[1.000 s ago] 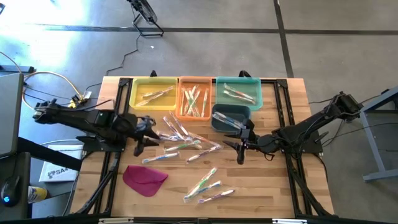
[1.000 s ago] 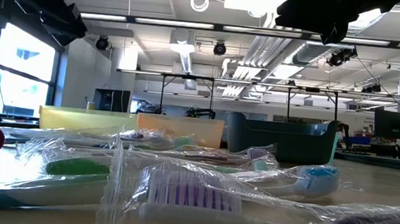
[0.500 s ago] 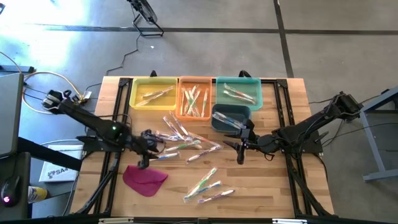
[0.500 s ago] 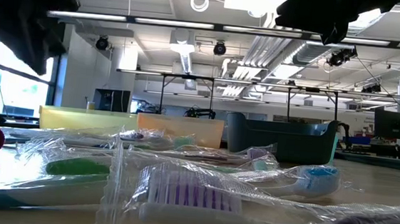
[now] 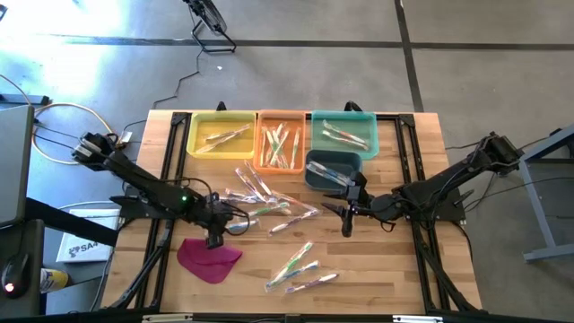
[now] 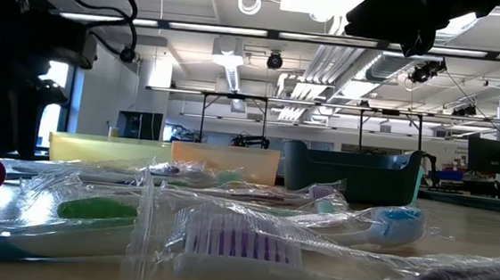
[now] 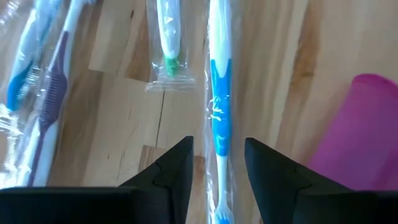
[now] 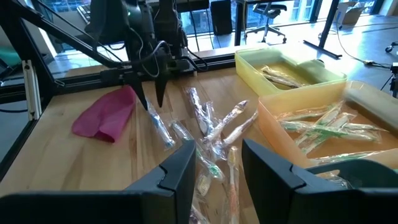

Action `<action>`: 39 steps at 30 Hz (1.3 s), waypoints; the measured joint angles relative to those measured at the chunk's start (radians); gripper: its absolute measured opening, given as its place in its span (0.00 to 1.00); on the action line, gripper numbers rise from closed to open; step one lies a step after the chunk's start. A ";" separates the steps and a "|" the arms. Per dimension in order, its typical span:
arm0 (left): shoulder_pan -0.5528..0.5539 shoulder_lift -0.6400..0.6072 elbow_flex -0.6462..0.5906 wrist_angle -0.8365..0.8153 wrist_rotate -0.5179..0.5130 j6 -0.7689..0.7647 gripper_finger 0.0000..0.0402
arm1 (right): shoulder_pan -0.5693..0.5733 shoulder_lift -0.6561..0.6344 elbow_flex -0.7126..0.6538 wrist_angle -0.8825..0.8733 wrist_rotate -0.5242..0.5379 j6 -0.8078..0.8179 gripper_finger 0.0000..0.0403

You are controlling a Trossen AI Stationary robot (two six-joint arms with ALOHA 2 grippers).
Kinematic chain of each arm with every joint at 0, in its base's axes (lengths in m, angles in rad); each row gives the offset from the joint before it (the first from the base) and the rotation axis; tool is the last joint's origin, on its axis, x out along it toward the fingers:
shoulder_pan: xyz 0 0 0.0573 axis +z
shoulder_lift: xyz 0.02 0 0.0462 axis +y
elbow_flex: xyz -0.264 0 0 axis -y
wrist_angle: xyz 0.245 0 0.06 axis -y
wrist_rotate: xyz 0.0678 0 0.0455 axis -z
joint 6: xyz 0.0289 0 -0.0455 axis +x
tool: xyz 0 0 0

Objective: Pick & Place Toothbrushes
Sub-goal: Put the blue toothbrush into the dark blue bin

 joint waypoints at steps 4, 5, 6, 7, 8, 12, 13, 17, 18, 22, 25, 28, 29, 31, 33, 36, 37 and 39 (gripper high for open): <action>0.000 0.053 0.000 0.003 -0.004 0.000 0.35 | 0.000 0.000 0.000 -0.004 0.000 0.000 0.30; 0.000 0.067 0.000 0.005 -0.004 0.000 0.35 | 0.000 0.000 0.000 -0.005 0.000 0.000 0.30; 0.000 0.079 0.000 0.002 -0.004 0.001 0.35 | 0.000 0.000 0.000 -0.005 0.000 0.000 0.30; 0.000 0.092 0.000 0.006 -0.004 0.001 0.35 | 0.000 0.000 0.000 -0.005 0.000 0.000 0.30; 0.000 0.105 0.000 0.014 -0.004 0.000 0.35 | 0.000 0.000 0.000 -0.004 0.000 0.000 0.30; 0.000 0.139 0.002 0.031 -0.007 0.000 0.35 | 0.000 0.000 0.000 -0.005 0.000 0.000 0.30; 0.000 0.142 0.002 0.033 -0.008 0.000 0.35 | 0.000 0.000 0.000 -0.005 0.000 0.000 0.30; 0.000 0.142 0.002 0.034 -0.004 0.000 0.34 | 0.000 0.000 0.000 -0.005 0.000 0.000 0.30; 0.000 0.142 0.002 0.034 -0.004 0.000 0.32 | 0.000 0.000 0.000 -0.005 0.000 0.000 0.30; 0.002 0.142 0.001 0.033 0.019 0.003 0.23 | 0.000 0.000 0.000 -0.005 0.000 0.000 0.30; 0.002 0.143 0.000 0.040 0.034 0.003 0.15 | 0.000 0.000 0.000 -0.005 0.000 0.000 0.30; 0.002 0.144 0.000 0.045 0.050 0.003 0.08 | 0.000 0.000 0.000 -0.005 0.000 0.000 0.30; 0.002 0.144 0.000 0.049 0.060 0.003 0.06 | 0.000 0.000 0.000 -0.005 0.000 0.000 0.30; 0.002 0.144 0.000 0.056 0.083 0.004 0.03 | 0.000 0.000 0.000 -0.005 0.000 0.000 0.30; 0.002 0.144 0.000 0.061 0.107 0.012 0.03 | 0.000 0.000 0.000 -0.005 0.000 0.000 0.30; 0.001 0.137 0.000 0.066 0.131 0.035 0.02 | 0.000 0.000 0.000 -0.005 0.000 0.000 0.30; 0.001 0.137 0.000 0.067 0.139 0.042 0.02 | 0.000 0.000 0.000 -0.005 0.000 0.000 0.30; 0.001 0.129 0.004 0.064 0.147 0.065 0.02 | 0.000 0.000 0.000 -0.005 0.000 0.000 0.30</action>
